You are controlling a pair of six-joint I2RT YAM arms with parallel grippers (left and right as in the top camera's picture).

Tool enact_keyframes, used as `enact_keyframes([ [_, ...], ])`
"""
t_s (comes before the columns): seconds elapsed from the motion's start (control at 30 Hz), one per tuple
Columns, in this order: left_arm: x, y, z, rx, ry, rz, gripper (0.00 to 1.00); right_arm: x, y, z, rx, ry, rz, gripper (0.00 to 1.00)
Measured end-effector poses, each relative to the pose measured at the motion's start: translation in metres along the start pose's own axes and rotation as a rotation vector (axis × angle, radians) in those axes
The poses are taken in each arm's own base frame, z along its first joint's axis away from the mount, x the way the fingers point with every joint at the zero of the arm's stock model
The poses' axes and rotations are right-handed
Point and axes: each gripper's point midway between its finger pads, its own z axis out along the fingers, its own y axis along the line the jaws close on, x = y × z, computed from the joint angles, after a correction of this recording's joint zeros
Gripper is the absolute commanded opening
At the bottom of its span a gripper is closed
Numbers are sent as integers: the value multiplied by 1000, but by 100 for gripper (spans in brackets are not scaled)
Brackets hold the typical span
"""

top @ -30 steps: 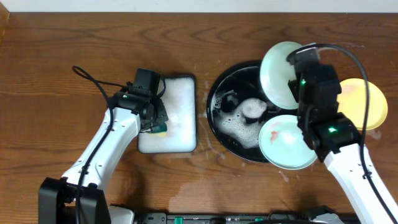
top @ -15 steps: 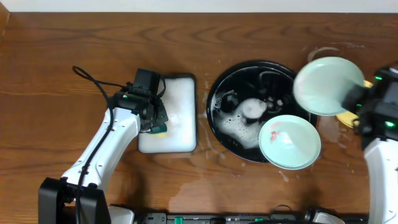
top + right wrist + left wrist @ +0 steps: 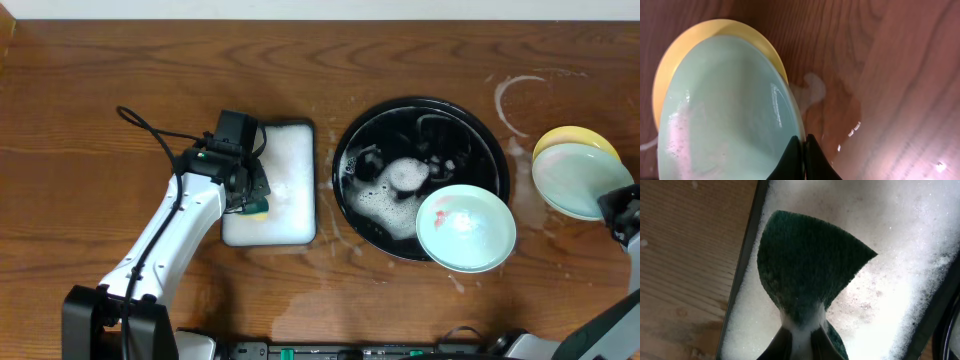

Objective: Clean dirty plates on tray and stack at the side
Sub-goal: 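Lift the pale green plate with the right gripper and carry it right, then set the pale green plate onto the yellow plate with the right gripper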

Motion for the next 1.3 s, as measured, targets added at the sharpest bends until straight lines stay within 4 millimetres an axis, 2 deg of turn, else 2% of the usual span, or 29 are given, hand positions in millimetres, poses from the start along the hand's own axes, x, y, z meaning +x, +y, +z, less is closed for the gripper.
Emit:
enact_keyframes([
  [0.1, 0, 0, 0, 0, 0, 0, 8, 0, 0, 10, 2, 5, 7, 2],
  [0.13, 0, 0, 0, 0, 1, 0, 8, 0, 1, 14, 2, 5, 10, 9],
  [0.2, 0, 0, 0, 0, 0, 0, 8, 1, 1, 19, 2, 10, 23, 37],
  [0.23, 0, 0, 0, 0, 0, 0, 8, 1, 1, 21, 2, 12, 24, 60],
  [0.27, 0, 0, 0, 0, 0, 0, 7, 2, 2, 22, -1, 15, 26, 69],
  [0.3, 0, 0, 0, 0, 0, 0, 8, 2, 2, 22, -2, 16, 24, 72],
  [0.37, 0, 0, 0, 0, 0, 0, 8, 1, 5, 23, -20, 15, 21, 73],
  [0.5, 0, 0, 0, 0, 0, 0, 8, -2, 29, 21, -144, 16, -39, 75],
  [0.63, 0, 0, 0, 0, -1, 0, 8, 10, 55, 11, -272, 65, -105, 80],
  [0.7, 0, 0, 0, 0, -1, 0, 8, 20, 70, -2, -327, 88, -148, 82],
  [0.8, 0, 0, 0, 0, 0, 0, 8, 41, 89, -35, -393, 117, -229, 84],
  [0.87, 0, 0, 0, 0, 0, 0, 8, 59, 97, -60, -420, 141, -283, 99],
  [0.97, 0, 0, 0, 0, 0, 0, 8, 100, 91, -93, -388, 222, -370, 99],
  [1.07, 0, 0, 0, 1, -1, 0, 8, 134, 70, -108, -280, 303, -429, 99],
  [1.17, 0, 0, 0, 0, 0, 0, 8, 151, 47, -110, -140, 338, -455, 99],
  [1.23, 0, 0, 0, 0, 0, 0, 8, 156, 41, -111, -100, 343, -465, 99],
  [1.27, 0, 0, 0, 1, 0, 0, 8, 157, 41, -111, -95, 342, -464, 95],
  [1.3, 0, 0, 0, 0, 0, 0, 8, 159, 42, -112, -102, 348, -466, 80],
])
